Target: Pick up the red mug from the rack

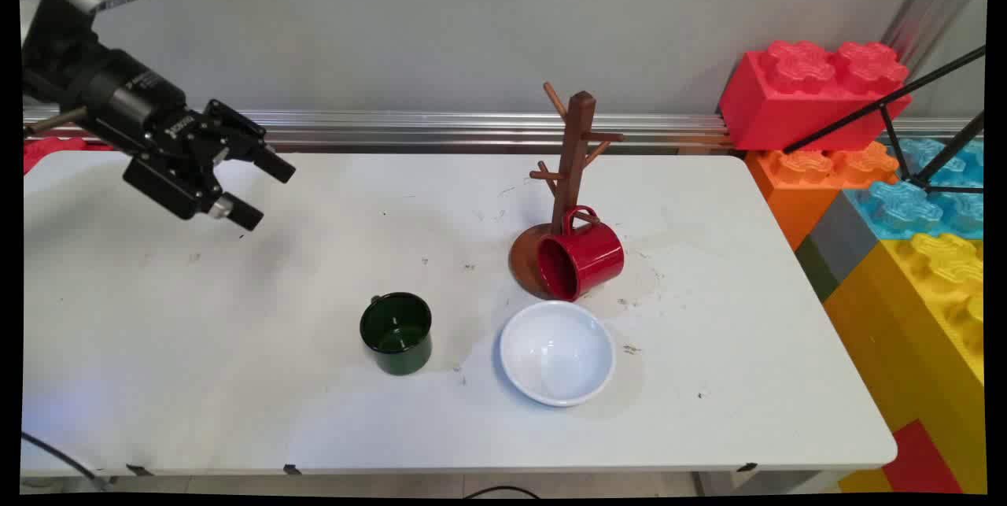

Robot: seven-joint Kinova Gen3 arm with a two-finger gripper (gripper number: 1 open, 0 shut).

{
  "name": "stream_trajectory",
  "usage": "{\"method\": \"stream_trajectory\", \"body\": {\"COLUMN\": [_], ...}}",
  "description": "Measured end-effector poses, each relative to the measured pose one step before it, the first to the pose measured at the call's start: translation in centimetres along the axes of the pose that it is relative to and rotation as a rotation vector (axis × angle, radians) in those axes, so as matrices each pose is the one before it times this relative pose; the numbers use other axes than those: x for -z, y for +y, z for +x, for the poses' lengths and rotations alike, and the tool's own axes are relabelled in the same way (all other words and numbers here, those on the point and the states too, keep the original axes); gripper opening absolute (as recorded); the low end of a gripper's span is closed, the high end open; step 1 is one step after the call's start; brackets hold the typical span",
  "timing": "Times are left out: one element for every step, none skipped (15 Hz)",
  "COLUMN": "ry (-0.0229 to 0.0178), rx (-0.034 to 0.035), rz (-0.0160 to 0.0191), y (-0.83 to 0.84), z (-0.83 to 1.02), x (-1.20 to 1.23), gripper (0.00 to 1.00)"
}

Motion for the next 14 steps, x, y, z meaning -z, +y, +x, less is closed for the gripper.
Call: {"method": "stream_trajectory", "body": {"ry": [0.00225,0.00483,0.00758,0.01187,0.01066,0.00748,0.01059,0.00605,0.00917,0.00533,0.00516,0.00474,0.00493,0.00408], "rx": [0.00152,0.0045,0.0092,0.01707,0.01963,0.01678,0.02746,0.01764,0.02748,0.01726,0.02783,0.01658,0.02418,0.02496], "rz": [0.00039,0.00264,0.00703,0.01385,0.01326,0.01082,0.01491,0.0091,0.01511,0.00958,0.01604,0.01016,0.01652,0.01536], "y": [0.251,0.235,0.252,0.284,0.316,0.285,0.447,0.372,0.579,0.448,0.603,0.418,0.607,0.565], "z": [-0.066,-0.021,0.115,0.234,0.204,0.137,0.187,0.141,0.218,0.131,0.117,0.09,0.105,0.039], "x": [-0.248,-0.236,-0.397,-0.457,-0.449,-0.318,-0.552,-0.421,-0.661,-0.468,-0.744,-0.534,-0.795,-0.827], "gripper": [1.0,1.0,1.0,1.0,1.0,1.0,1.0,1.0,1.0,1.0,1.0,1.0,1.0,1.0]}}
